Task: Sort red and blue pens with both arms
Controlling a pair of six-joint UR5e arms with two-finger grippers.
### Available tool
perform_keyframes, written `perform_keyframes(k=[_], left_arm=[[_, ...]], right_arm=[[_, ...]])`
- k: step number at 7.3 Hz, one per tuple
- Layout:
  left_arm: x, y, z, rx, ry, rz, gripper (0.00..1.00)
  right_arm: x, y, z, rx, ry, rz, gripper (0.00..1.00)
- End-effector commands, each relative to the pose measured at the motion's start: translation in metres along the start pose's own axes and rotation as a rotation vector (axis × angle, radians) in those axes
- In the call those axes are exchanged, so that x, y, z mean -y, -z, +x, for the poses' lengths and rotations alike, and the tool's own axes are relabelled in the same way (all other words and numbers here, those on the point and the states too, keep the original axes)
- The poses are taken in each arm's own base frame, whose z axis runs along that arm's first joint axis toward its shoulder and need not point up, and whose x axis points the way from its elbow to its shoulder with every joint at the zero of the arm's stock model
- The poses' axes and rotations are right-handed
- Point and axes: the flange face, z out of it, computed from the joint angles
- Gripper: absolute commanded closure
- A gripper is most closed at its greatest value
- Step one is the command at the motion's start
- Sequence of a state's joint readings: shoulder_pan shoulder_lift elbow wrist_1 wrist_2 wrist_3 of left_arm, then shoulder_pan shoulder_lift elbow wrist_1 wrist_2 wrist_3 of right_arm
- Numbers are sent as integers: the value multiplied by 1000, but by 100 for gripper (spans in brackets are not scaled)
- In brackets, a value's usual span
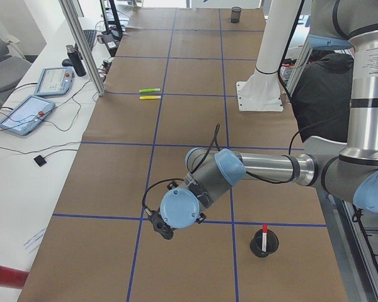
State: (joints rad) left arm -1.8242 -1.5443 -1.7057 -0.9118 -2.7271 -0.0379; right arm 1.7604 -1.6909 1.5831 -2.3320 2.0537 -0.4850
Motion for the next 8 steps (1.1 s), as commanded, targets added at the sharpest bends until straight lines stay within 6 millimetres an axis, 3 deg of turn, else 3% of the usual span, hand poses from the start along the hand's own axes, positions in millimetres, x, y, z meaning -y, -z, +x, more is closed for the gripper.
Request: perform_keyframes(k=[1, 2, 3, 5, 8], left_arm=[[7, -9, 37, 20, -225, 53, 0], [8, -14, 50, 33, -327, 78, 0], [9, -18, 56, 41, -325, 85, 0], [8, -32, 73, 43, -318, 97, 0], [6, -36, 77, 43, -330, 95, 0]], right_arm=[[-44, -61, 34, 119, -80, -128, 100], [-69, -92, 46, 190, -119, -190, 100], [-83, -100, 47, 242, -162, -250, 100], [-113, -112, 69, 260, -197, -296, 100], [-121, -133, 77, 299, -224, -320, 100]])
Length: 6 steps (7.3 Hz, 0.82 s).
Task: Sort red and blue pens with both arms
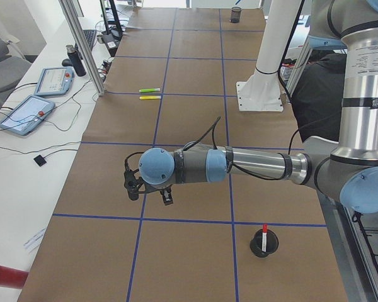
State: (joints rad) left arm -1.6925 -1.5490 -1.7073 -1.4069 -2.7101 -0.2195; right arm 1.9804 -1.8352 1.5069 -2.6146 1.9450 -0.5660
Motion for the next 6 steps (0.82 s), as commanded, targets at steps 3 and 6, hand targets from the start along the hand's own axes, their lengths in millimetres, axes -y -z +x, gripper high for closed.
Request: perform_keyframes(k=[3, 6], left_arm=[[0, -2, -1, 0, 1, -3, 0], [-1, -4, -5, 1, 7, -6, 0]], right_arm=[[5, -13, 8, 35, -26, -12, 100], [15, -22, 16, 71, -33, -26, 66]])
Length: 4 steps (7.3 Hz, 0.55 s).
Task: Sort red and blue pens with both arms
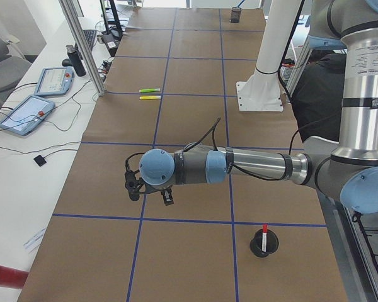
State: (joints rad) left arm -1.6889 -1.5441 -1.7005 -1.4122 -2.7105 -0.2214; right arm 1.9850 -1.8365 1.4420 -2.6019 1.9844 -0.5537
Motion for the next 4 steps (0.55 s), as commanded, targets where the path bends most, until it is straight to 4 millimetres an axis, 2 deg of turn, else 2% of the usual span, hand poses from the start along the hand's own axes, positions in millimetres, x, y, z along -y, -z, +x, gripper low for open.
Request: perform_keyframes(k=[1, 2, 3, 4], left_arm=[[0, 0, -1, 0, 1, -1, 0], [0, -1, -1, 0, 2, -1, 0], [0, -1, -2, 0, 3, -2, 0], [1, -2, -2, 4, 1, -2, 0]], right_arm=[[7, -6, 6, 6, 0, 3, 1], [18, -14, 17, 5, 2, 13, 0], [27, -4, 16, -17, 24, 78, 0], [35, 30, 2, -62, 25, 182, 0]])
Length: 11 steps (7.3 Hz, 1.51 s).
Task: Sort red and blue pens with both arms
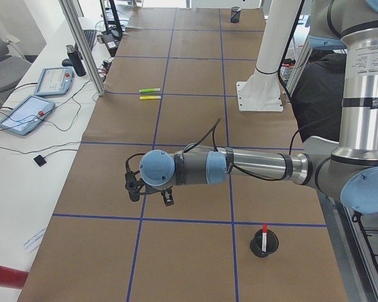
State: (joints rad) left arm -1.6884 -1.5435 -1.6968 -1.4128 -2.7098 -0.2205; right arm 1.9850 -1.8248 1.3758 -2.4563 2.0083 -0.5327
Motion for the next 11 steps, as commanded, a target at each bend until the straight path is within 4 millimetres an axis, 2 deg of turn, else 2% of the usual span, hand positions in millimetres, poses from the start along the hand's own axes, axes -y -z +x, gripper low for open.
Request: perform_keyframes(k=[1, 2, 3, 4, 5, 7, 8, 9, 10, 11], left_arm=[[1, -1, -2, 26, -1, 5, 0], [2, -3, -5, 37, 3, 2, 0], [3, -6, -9, 38, 9, -3, 0], [3, -6, -10, 38, 11, -4, 0], [6, -8, -13, 37, -9, 3, 0], [28, -14, -9, 30, -104, 39, 0], [41, -8, 3, 58, -123, 58, 0], [52, -2, 8, 215, -154, 119, 0], [53, -13, 16, 265, -186, 119, 0], [56, -17, 24, 378, -231, 162, 0]], right_arm=[[22, 74, -30, -78, -18, 217, 0], [22, 127, -60, -123, -19, 333, 0], [16, 171, -89, -168, 26, 426, 0], [8, 198, -114, -227, 97, 539, 0], [7, 217, -134, -214, 187, 665, 0], [25, 229, -200, -217, 368, 791, 0], [28, 229, -259, -215, 398, 789, 0], [19, 245, -320, -113, 303, 822, 0], [15, 250, -374, -75, 252, 827, 0], [15, 253, -398, -87, 284, 838, 0]])
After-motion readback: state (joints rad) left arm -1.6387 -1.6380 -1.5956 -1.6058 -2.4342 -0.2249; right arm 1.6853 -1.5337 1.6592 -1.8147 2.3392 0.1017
